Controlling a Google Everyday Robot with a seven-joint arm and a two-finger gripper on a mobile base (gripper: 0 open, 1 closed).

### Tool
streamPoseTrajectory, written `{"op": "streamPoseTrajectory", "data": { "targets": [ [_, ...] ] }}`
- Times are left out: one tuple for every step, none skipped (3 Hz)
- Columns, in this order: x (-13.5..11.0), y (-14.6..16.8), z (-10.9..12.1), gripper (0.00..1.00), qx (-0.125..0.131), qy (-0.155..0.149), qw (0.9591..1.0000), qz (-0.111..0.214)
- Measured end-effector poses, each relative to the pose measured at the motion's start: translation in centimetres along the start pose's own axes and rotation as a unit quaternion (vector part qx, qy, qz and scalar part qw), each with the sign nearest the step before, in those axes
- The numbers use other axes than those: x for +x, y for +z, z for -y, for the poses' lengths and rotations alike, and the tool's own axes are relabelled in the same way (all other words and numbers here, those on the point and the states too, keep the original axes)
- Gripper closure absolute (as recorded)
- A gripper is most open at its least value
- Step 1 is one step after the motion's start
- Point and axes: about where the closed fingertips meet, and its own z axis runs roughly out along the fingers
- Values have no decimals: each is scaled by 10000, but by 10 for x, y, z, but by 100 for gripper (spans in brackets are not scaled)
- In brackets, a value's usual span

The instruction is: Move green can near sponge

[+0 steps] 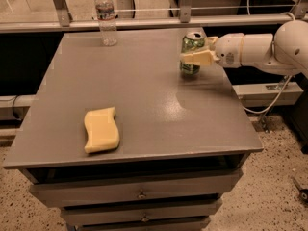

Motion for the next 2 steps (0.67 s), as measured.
{"op": "streamPoseTrajectory", "data": {
  "targets": [
    [0,3,-1,100,-23,2,10000,-2],
    [0,3,-1,100,-24,2,10000,-2]
  ]
}}
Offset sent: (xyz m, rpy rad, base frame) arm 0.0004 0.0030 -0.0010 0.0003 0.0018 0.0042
